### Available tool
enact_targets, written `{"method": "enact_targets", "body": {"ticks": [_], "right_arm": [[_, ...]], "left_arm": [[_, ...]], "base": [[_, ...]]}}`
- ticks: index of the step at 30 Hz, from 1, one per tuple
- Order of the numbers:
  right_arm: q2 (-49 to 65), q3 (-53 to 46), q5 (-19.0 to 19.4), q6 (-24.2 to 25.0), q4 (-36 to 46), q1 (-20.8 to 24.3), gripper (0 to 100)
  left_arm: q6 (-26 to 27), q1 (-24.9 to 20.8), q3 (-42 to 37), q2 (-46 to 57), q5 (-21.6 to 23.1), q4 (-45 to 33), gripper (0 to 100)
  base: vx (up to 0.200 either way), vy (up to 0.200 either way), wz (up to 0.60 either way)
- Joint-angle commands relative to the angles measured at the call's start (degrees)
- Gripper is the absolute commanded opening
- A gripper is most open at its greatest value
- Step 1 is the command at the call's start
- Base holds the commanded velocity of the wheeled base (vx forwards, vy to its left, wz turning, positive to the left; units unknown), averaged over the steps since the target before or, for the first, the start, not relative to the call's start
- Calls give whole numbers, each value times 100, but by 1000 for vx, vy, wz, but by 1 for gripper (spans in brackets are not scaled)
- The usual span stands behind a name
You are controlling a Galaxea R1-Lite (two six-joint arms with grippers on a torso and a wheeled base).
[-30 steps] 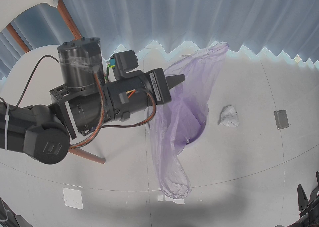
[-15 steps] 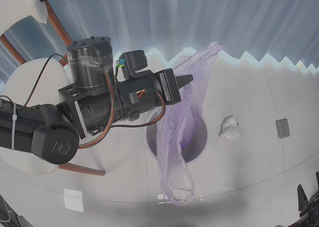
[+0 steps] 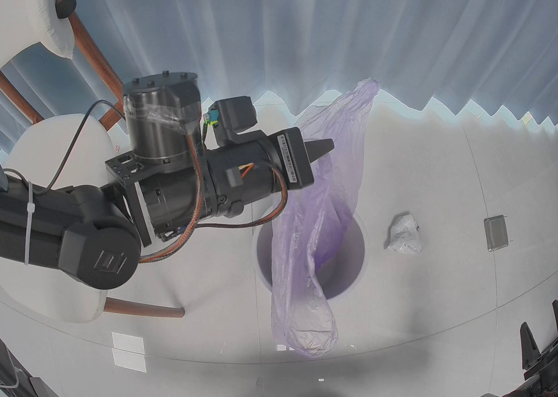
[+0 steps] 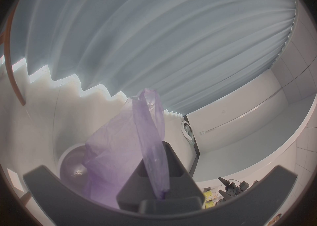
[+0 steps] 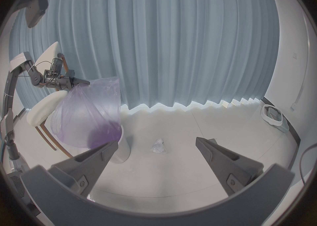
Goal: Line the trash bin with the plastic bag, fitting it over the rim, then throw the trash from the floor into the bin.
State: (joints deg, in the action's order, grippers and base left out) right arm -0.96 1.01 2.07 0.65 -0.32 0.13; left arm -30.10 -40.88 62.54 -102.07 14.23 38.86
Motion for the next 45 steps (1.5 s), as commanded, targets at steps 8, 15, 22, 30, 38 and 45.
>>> {"method": "enact_targets", "body": {"ticks": [8,15,22,30,38,45], "right_arm": [[-88,277,-31,208,-223,48,100],[-3103,1841,-119,1517,-856,2061,100],[-6135,3942,21,4304,-794,2404,100],[-8113,5357,373,4347,-768,2412,100],[-9079,6570,540,4347,-83,2588,100],[-9370,7018,645,4339,418,2720,100]], "left_arm": [[373,-17,-479,188,-175,-10,0],[443,-96,-717,249,-333,7,0],[1296,-105,-813,276,-324,-160,0],[1340,-175,-866,267,-333,-142,0],[1366,-166,-892,276,-342,-204,0],[1533,-184,-892,258,-342,-230,0]], "base": [[0,0,0],[0,0,0],[0,0,0],[0,0,0],[0,0,0],[0,0,0]]}}
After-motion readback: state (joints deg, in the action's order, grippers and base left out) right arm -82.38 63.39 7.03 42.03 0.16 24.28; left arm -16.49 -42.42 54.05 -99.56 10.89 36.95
